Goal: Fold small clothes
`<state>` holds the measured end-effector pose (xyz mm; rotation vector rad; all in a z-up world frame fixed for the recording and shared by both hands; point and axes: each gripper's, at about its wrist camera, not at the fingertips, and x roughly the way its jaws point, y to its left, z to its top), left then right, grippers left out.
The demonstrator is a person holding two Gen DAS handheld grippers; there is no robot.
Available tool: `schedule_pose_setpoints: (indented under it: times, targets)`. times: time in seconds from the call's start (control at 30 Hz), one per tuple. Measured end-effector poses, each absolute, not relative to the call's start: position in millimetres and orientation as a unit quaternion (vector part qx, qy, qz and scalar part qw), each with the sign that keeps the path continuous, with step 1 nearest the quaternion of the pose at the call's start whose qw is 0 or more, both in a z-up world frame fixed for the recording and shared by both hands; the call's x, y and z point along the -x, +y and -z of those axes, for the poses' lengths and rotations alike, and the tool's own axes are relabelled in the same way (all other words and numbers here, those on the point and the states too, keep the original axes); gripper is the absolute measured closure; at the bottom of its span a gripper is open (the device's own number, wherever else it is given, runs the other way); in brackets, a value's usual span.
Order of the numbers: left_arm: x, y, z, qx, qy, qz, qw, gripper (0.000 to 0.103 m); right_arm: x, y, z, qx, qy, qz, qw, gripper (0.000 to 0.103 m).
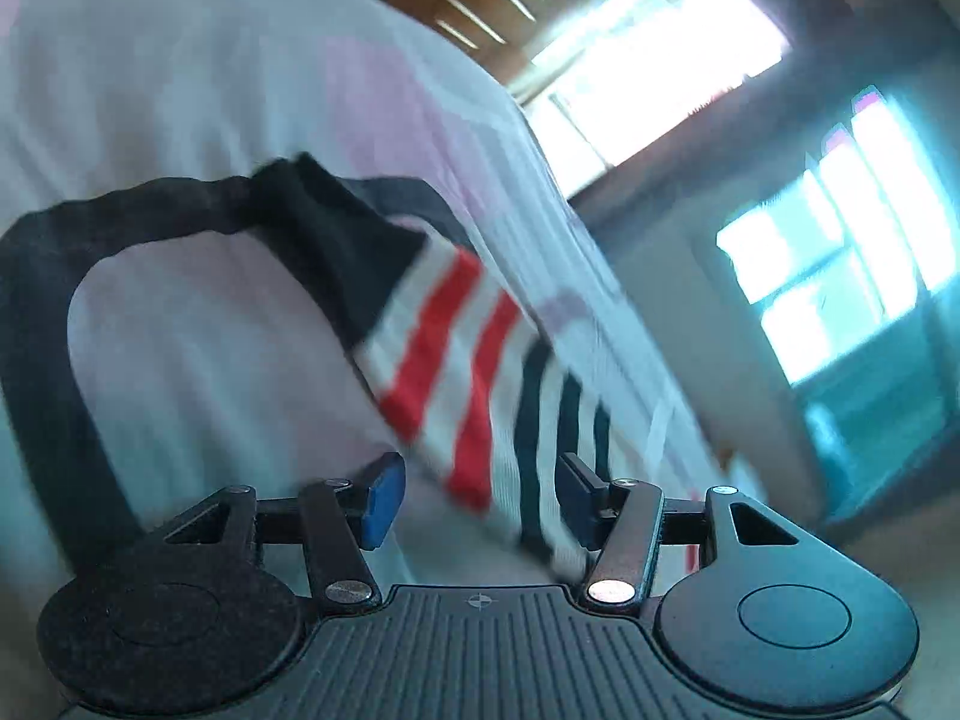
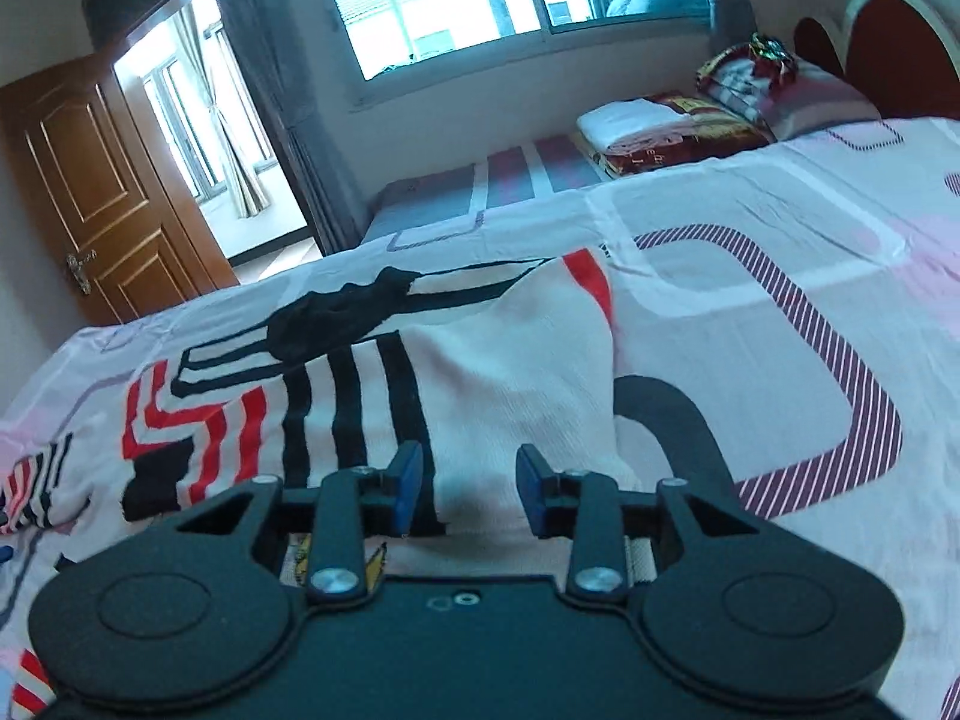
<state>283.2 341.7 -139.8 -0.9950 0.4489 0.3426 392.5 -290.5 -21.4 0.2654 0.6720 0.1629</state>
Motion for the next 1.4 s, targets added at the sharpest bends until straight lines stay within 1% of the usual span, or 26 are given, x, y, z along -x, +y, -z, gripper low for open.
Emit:
schedule_pose_setpoints:
  times: [0.2,0.23,0.27,0.3,0.33,0.43,0.57,0.73,0.87,0.97,1.03,1.13,1.27,1.33,1.37,1.4]
  targets:
    - [-303.2,370.3,148.4,0.5,0.194,-0.164,0.828,0.047,-391.6,-284.9,12.4,-0.12,0.321,-0.082,0.936,0.068]
    - [-315.9,369.2,146.9,0.49,0.199,-0.165,0.832,0.05,-392.3,-284.9,12.2,-0.122,0.32,-0.079,0.936,0.068]
    - [-325.0,367.3,143.3,0.458,0.219,-0.174,0.844,0.069,-393.4,-286.5,12.3,-0.126,0.32,-0.076,0.936,0.068]
    - [-334.8,363.3,138.4,0.411,0.249,-0.195,0.855,0.094,-395.6,-289.0,13.3,-0.131,0.321,-0.071,0.935,0.068]
    - [-343.1,359.5,134.8,0.366,0.274,-0.213,0.864,0.094,-399.4,-291.6,15.6,-0.137,0.324,-0.064,0.934,0.068]
    - [-357.3,353.7,122.2,0.329,0.287,-0.212,0.875,0.097,-412.5,-303.4,23.7,-0.163,0.34,-0.032,0.926,0.069]
    - [-375.5,307.5,78.8,0.247,0.253,-0.144,0.924,0.097,-415.0,-315.5,29.2,-0.19,0.342,-0.015,0.92,0.069]
    - [-425.8,212.0,48.6,0.161,0.253,-0.021,0.954,0.097,-410.3,-321.3,34.7,-0.199,0.342,-0.006,0.919,0.069]
    - [-462.2,144.8,48.1,0.136,0.265,0.046,0.954,0.097,-405.2,-326.1,33.4,-0.205,0.34,-0.004,0.918,0.069]
    - [-474.6,97.3,47.5,0.126,0.273,0.09,0.949,0.097,-399.2,-332.2,29.4,-0.206,0.335,-0.002,0.919,0.069]
    - [-465.8,62.4,43.8,0.103,0.279,0.11,0.948,0.097,-394.6,-338.3,26.6,-0.21,0.329,-0.001,0.921,0.069]
    - [-458.0,4.8,43.2,0.033,0.305,0.135,0.942,0.097,-387.2,-347.8,24.4,-0.212,0.326,0.003,0.921,0.068]
    - [-466.1,-58.8,63.9,-0.074,0.363,0.172,0.913,0.096,-380.7,-357.9,26.6,-0.215,0.331,0.008,0.919,0.068]
    - [-454.6,-86.2,71.0,-0.146,0.362,0.17,0.905,0.081,-379.1,-360.7,28.8,-0.22,0.335,0.004,0.916,0.066]
    - [-445.6,-97.7,71.9,-0.171,0.348,0.171,0.906,0.068,-379.0,-360.8,29.4,-0.221,0.335,0.002,0.916,0.063]
    - [-433.4,-102.7,72.0,-0.179,0.339,0.173,0.907,0.062,-378.9,-360.3,29.6,-0.222,0.335,0.001,0.916,0.057]
